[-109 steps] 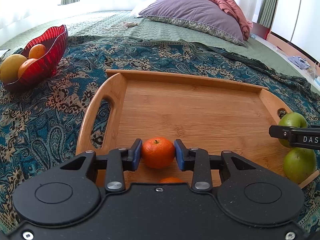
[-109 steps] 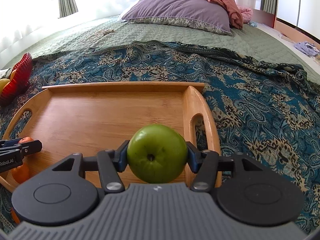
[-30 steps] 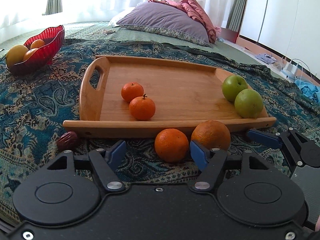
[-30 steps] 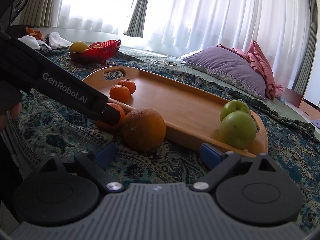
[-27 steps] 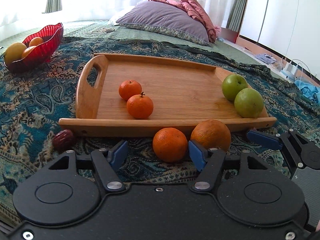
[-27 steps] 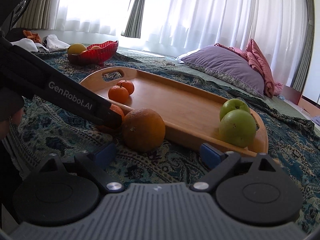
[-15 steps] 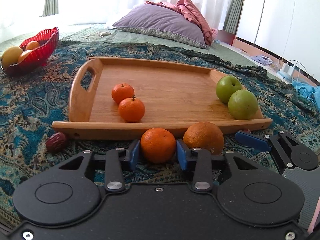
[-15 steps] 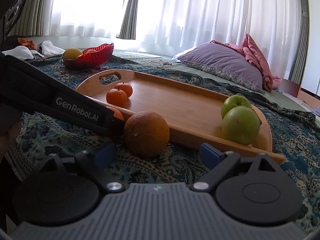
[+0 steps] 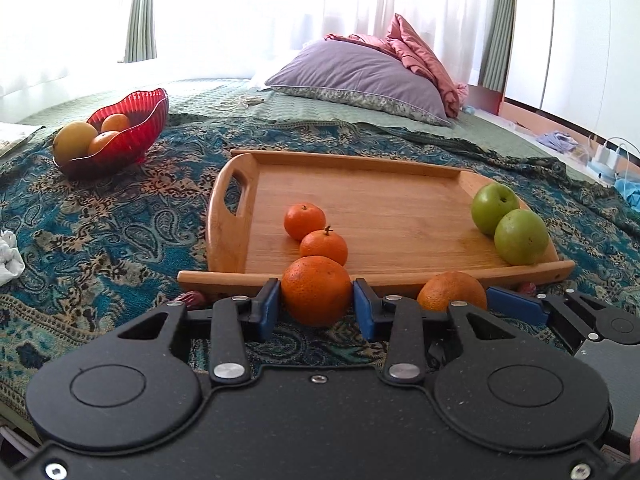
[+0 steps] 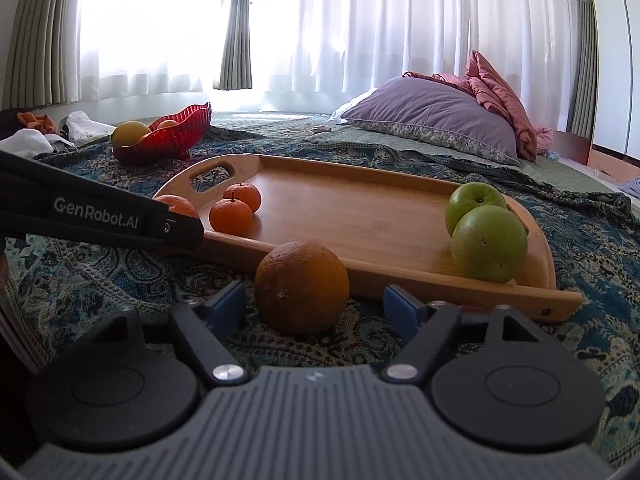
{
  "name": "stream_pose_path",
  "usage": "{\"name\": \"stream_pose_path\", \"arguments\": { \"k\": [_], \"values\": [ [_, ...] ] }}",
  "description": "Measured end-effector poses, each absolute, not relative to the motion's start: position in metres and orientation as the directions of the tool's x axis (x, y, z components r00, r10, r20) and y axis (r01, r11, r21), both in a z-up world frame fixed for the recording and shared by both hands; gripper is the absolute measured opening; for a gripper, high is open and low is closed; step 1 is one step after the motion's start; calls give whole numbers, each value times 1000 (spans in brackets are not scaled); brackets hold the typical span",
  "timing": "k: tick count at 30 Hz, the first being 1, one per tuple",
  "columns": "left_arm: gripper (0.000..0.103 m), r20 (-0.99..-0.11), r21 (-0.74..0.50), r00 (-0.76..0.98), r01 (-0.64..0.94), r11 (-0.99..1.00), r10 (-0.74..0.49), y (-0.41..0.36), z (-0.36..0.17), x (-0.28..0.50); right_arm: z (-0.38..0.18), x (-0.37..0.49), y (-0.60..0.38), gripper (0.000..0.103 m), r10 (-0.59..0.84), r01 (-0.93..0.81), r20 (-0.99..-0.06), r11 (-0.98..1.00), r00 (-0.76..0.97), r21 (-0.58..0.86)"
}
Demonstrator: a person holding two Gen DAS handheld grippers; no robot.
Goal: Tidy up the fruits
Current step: 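Close the left tool on the tangerine while the right tool closes on the large orange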
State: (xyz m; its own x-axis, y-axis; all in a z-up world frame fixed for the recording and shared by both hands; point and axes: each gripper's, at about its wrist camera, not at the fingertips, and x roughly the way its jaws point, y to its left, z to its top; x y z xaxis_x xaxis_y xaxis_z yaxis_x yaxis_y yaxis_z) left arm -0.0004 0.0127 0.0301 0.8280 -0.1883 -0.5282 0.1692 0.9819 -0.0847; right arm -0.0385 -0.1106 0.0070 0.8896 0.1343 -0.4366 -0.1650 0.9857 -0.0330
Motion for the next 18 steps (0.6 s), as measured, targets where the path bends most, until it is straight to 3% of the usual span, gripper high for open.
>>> {"name": "stream_pose_path", "arguments": {
  "k": [3, 5, 11, 18],
  "values": [
    [37, -525, -86, 831, 164, 983, -185, 15, 31, 1, 8, -33, -111, 71, 139, -158, -455, 987, 880, -4],
    [37, -520, -86, 834, 162, 983, -183, 17, 33, 1, 9, -32, -111, 56, 161, -171, -468, 985, 869, 20],
    [37, -514, -100, 837, 161, 982, -189, 20, 42, 14, 24, -36, -118, 53, 194, -182, -469, 981, 862, 70],
    [37, -524, -103, 827, 174, 979, -203, 20, 56, 55, 65, -27, -147, 53, 125, -111, -403, 992, 907, 59]
  ]
}}
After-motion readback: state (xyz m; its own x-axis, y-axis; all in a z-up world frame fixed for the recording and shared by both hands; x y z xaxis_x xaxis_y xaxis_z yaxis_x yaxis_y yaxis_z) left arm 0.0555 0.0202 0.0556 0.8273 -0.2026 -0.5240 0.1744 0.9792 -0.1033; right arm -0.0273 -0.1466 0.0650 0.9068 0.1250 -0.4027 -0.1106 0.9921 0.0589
